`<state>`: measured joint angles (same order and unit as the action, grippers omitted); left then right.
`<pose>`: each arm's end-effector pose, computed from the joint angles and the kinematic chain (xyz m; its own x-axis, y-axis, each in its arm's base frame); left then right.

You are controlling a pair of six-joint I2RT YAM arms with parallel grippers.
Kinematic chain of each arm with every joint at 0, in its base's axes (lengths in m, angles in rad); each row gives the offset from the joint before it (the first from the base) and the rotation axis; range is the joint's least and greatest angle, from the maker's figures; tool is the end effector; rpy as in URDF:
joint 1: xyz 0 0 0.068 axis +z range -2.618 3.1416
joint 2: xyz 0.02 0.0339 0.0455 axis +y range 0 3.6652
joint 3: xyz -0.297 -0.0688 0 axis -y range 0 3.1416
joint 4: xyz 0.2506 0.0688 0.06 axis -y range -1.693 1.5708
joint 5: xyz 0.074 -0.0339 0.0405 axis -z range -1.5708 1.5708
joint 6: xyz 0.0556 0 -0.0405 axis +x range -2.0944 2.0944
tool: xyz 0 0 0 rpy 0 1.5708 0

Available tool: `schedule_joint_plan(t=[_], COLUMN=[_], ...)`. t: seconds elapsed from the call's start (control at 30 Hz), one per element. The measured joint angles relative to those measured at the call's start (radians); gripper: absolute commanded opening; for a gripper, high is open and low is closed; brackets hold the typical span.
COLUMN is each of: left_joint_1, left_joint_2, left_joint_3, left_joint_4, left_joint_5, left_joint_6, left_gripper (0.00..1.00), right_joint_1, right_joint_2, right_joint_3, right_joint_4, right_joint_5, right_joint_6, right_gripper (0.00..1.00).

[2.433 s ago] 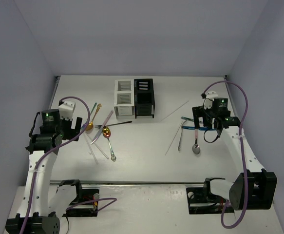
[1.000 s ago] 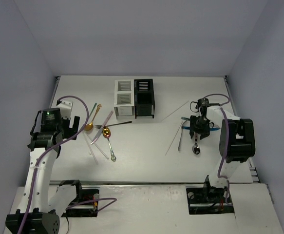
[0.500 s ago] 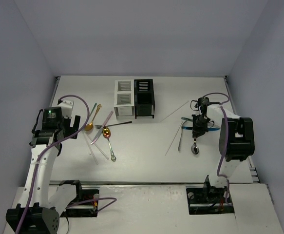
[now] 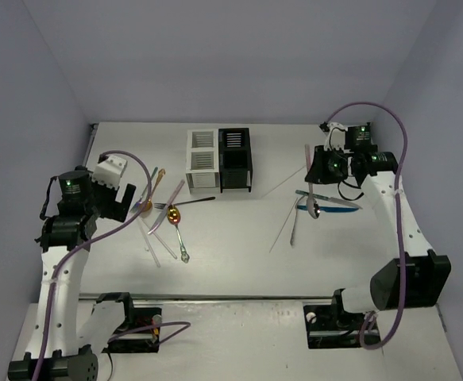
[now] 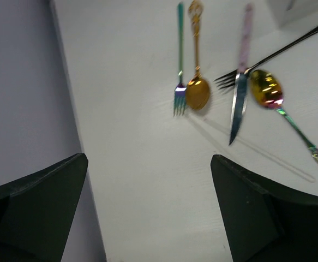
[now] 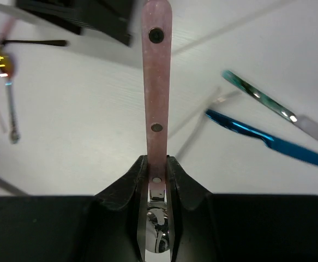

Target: Sort the eating utensils into containers

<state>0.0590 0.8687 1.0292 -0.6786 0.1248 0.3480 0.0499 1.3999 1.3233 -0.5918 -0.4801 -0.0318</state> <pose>0.1783 0.0036 0.3756 -0.4479 0.3125 -0.8377 0.2151 0.9471 0.2383 0.3190 0.0416 0.3704 -0.6057 -0.0585 -0.7935 -0.4257 0.8663 0.2611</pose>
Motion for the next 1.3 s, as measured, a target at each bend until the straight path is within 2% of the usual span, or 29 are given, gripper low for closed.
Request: schedule_joint_plan(t=[0.07, 0.13, 0.3, 0.47, 0.57, 0.77, 1.0, 1.13, 1.3], left_joint_1=[-0.018, -0.081, -0.346, -0.663, -0.824, -1.063, -1.164, -1.184, -1.188], left_joint_2=[-0.013, -0.024, -0.026, -0.001, 0.045, 0.219, 0.402, 0.494, 0.561], left_joint_3=[0.024, 0.041, 0.065, 0.065, 0.065, 0.076, 0.171, 0.248, 0.265], left_joint_4=[0.016, 0.028, 0.038, -0.013, -0.028, 0.0, 0.052, 0.088, 0.117], left_joint_5=[0.125, 0.213, 0.318, 0.287, 0.253, 0.164, 0.113, 0.099, 0.091], left_joint_6=[0.065, 0.134, 0.381, 0.728, 0.888, 1.069, 1.164, 1.191, 1.218], left_gripper=[0.95, 0.95, 0.9, 0.82, 0.8, 0.8, 0.76, 0.73, 0.68], right_joint_1=[0.047, 0.101, 0.19, 0.22, 0.227, 0.256, 0.31, 0.344, 0.37], right_joint_2=[-0.019, -0.006, 0.106, 0.141, 0.141, 0.15, 0.221, 0.265, 0.27], right_joint_3=[0.028, 0.031, 0.019, 0.003, -0.015, -0.064, -0.068, -0.067, -0.06], right_joint_4=[0.001, -0.007, -0.036, -0.046, -0.045, -0.047, -0.045, -0.044, -0.044], right_joint_5=[-0.09, -0.174, -0.345, -0.412, -0.42, -0.39, -0.359, -0.344, -0.346], right_joint_6=[-0.004, 0.0, 0.021, 0.08, 0.117, 0.213, 0.28, 0.302, 0.323], right_gripper=[0.0, 0.0, 0.0, 0.0, 0.0, 0.0, 0.0, 0.0, 0.0])
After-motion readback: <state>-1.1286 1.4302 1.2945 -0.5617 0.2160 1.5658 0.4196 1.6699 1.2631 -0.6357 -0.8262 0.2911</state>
